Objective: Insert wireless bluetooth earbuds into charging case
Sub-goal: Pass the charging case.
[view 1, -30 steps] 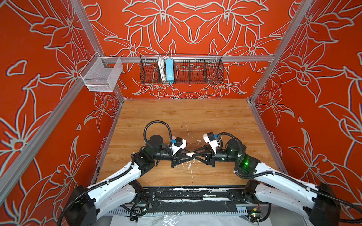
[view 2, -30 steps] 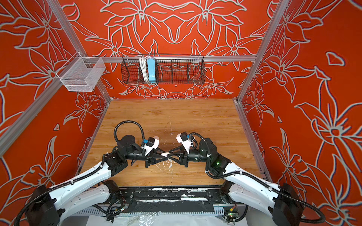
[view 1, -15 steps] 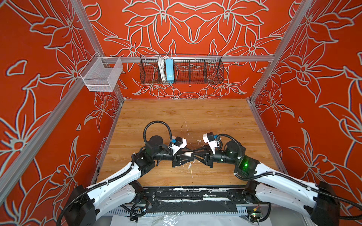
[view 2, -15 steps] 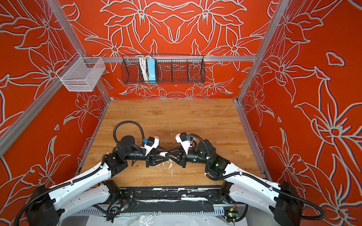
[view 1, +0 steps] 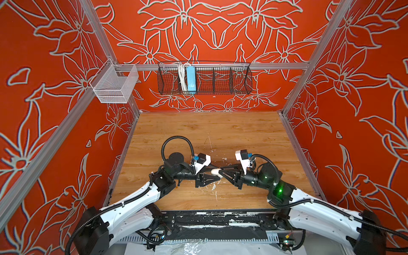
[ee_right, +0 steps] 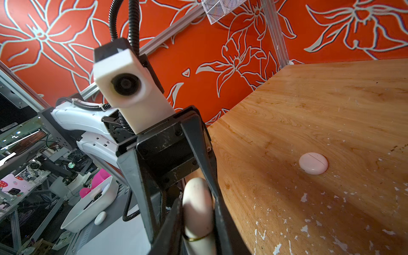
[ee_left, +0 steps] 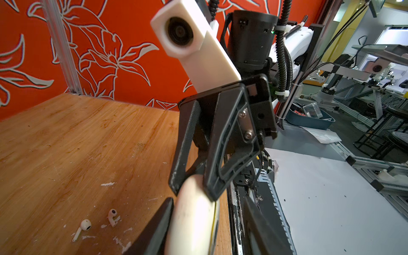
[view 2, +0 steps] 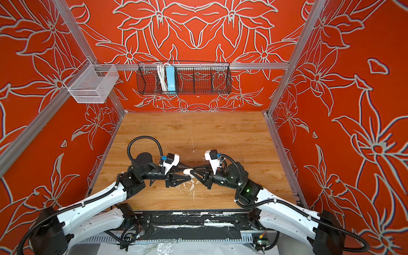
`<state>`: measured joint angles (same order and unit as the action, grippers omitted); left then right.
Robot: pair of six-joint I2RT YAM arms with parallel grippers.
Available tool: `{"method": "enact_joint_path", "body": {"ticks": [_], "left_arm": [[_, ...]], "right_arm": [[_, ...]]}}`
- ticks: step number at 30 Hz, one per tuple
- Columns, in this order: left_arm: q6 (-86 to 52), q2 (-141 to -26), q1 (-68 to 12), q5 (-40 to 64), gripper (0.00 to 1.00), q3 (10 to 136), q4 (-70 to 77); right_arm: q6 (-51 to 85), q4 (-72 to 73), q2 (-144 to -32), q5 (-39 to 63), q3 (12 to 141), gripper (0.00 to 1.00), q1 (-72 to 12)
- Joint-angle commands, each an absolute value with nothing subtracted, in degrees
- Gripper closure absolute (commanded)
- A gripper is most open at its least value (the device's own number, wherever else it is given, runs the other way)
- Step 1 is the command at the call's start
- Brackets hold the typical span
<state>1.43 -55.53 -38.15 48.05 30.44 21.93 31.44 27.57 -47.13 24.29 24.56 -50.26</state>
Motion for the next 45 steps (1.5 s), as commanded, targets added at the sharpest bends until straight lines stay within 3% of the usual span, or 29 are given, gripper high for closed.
{"method": "enact_joint_path", "body": {"ticks": [1,7,10,22,25,28,39,45], "left_arm": [[1.18,-57.04,-38.58,52.04,0.50,32.44,23.47],[0.97,-59.28,-38.59,52.78,0.54,32.75,23.99],[1.07,-59.57,-38.58,52.91,0.66,32.80,24.08],[1.10,-59.07,-38.58,53.26,0.94,32.54,24.79],[1.81,-58.97,-38.58,53.45,0.99,32.67,24.12],[3.17,-59.18,-38.58,54.60,1.00,33.55,22.12],[4.81,-60.78,-38.64,57.34,1.00,36.98,16.93],[6.69,-60.64,-38.92,57.85,1.00,37.61,14.76]], "right_arm": [[32.77,31.74,-46.69,23.09,23.77,0.96,-50.19],[32.86,32.15,-45.62,22.87,23.38,0.96,-50.23],[32.95,32.43,-45.59,22.94,23.20,0.97,-50.19],[31.60,29.03,-42.51,18.50,21.99,0.96,-50.23],[30.90,25.07,-41.94,15.95,23.00,0.85,-50.20],[29.27,21.52,-42.13,16.41,24.59,0.68,-50.19],[23.79,15.94,-45.60,25.83,29.22,0.59,-50.26],[23.99,8.68,-46.85,16.01,31.83,0.61,-50.19]]}}
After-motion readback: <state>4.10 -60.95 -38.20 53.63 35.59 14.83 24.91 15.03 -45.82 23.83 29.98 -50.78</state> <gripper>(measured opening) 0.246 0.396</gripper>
